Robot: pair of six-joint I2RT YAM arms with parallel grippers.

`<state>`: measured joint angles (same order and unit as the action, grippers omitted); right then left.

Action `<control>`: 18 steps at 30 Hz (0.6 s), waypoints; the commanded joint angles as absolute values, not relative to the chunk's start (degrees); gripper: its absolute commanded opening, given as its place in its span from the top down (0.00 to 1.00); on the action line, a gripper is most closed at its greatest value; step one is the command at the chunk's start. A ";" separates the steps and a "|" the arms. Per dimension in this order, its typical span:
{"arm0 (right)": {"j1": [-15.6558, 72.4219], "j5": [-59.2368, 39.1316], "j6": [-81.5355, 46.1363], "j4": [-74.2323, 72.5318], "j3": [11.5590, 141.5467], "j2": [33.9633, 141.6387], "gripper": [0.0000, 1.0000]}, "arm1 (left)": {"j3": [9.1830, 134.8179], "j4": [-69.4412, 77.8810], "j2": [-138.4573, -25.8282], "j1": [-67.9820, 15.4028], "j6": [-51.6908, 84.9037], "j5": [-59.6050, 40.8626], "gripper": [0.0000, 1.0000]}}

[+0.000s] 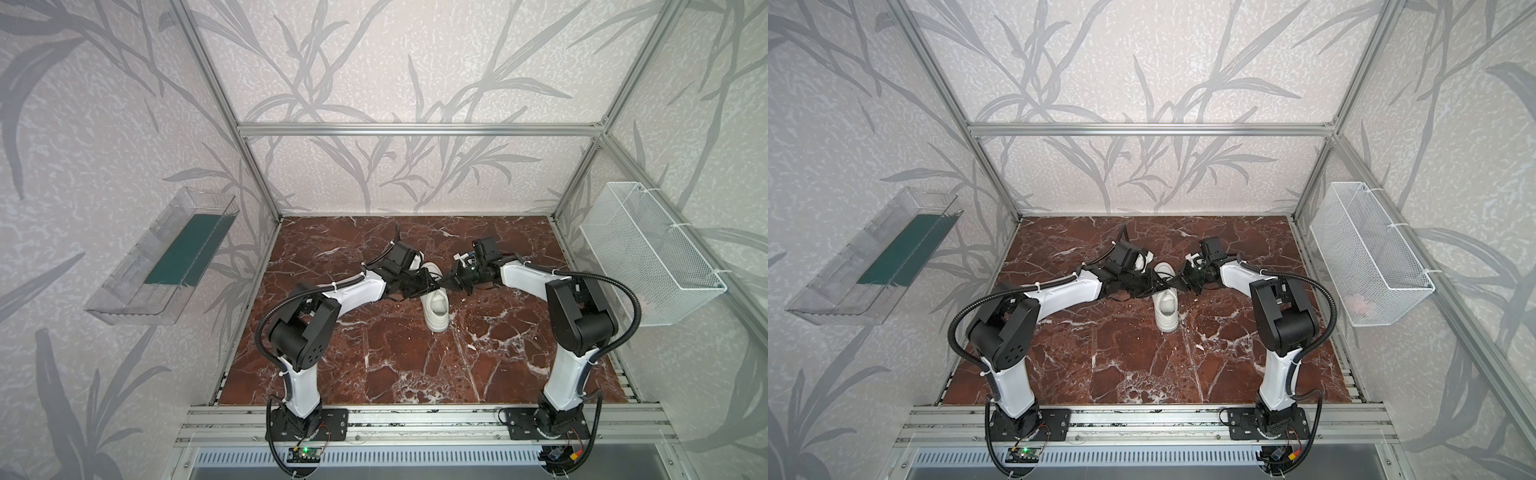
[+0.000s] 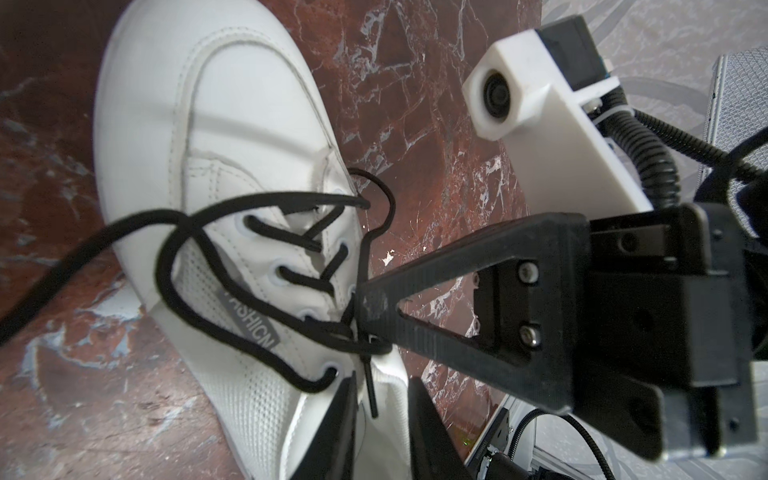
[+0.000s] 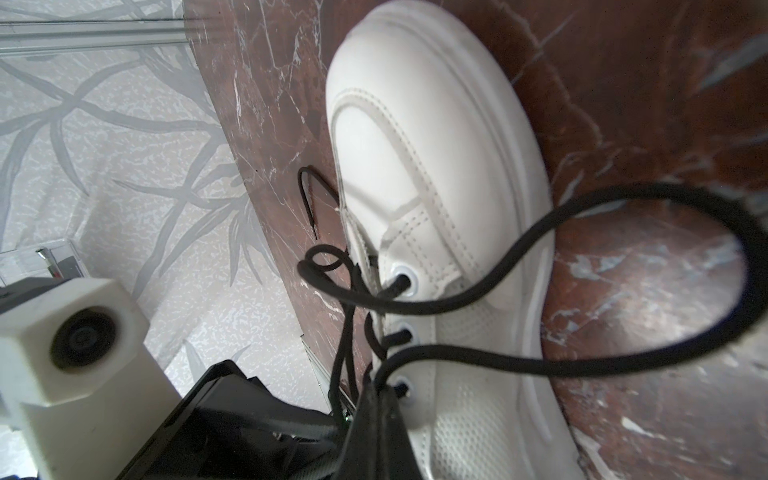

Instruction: Tie the shoes

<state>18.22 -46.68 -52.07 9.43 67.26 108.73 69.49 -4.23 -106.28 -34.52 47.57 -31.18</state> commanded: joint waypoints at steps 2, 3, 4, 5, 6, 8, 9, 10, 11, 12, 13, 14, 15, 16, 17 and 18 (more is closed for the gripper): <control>18.89 -48.72 -52.19 9.74 68.24 108.90 1.00 | 68.49 -2.70 -106.40 -34.85 47.99 -30.76 0.77; 18.85 -48.75 -52.05 9.75 68.20 108.89 1.00 | 68.46 -2.68 -106.40 -34.83 47.99 -30.76 0.77; 18.90 -48.82 -52.11 9.75 68.21 108.85 1.00 | 68.47 -2.71 -106.38 -34.82 48.04 -30.79 0.77; 18.90 -48.90 -52.18 9.67 68.20 108.87 1.00 | 68.40 -2.59 -106.44 -34.85 48.11 -31.01 0.78; 18.90 -48.99 -52.24 9.66 68.28 108.90 1.00 | 68.46 -2.51 -106.52 -34.82 48.15 -31.15 0.78; 18.90 -49.25 -52.38 9.37 68.12 108.72 1.00 | 68.38 -2.44 -106.48 -34.89 48.16 -31.20 0.79; 18.90 -49.30 -52.47 9.32 68.09 108.57 1.00 | 68.38 -2.49 -106.46 -34.87 48.13 -31.18 0.79; 18.95 -49.24 -52.52 9.23 68.05 108.45 1.00 | 68.38 -2.49 -106.52 -34.82 48.16 -31.14 0.79; 18.90 -49.19 -52.38 9.31 67.95 108.38 1.00 | 68.29 -2.55 -106.41 -34.83 48.12 -31.11 0.81; 18.94 -49.11 -52.36 9.27 67.98 108.37 1.00 | 68.29 -2.56 -106.43 -34.82 48.16 -31.11 0.83; 18.92 -49.06 -52.38 9.40 67.94 108.35 1.00 | 68.29 -2.58 -106.37 -34.87 48.10 -31.02 0.85; 18.96 -49.03 -52.34 9.40 67.85 108.35 1.00 | 68.29 -2.56 -106.34 -34.81 48.07 -31.08 0.86; 18.94 -48.93 -52.38 9.39 67.85 108.37 1.00 | 68.29 -2.59 -106.23 -34.80 47.99 -31.09 0.86; 18.94 -48.93 -52.38 9.40 67.83 108.37 1.00 | 68.21 -2.54 -106.06 -34.88 47.81 -31.05 0.86; 18.97 -48.90 -52.45 9.40 67.81 108.30 1.00 | 68.12 -2.49 -105.86 -34.81 47.81 -30.98 0.87; 18.95 -48.87 -52.43 9.37 67.78 108.28 1.00 | 68.03 -2.57 -105.77 -34.89 47.75 -30.90 0.88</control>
<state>18.55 -47.70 -52.31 9.28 67.31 108.73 68.79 -3.73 -106.28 -34.52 47.64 -31.14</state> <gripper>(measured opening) 0.046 0.129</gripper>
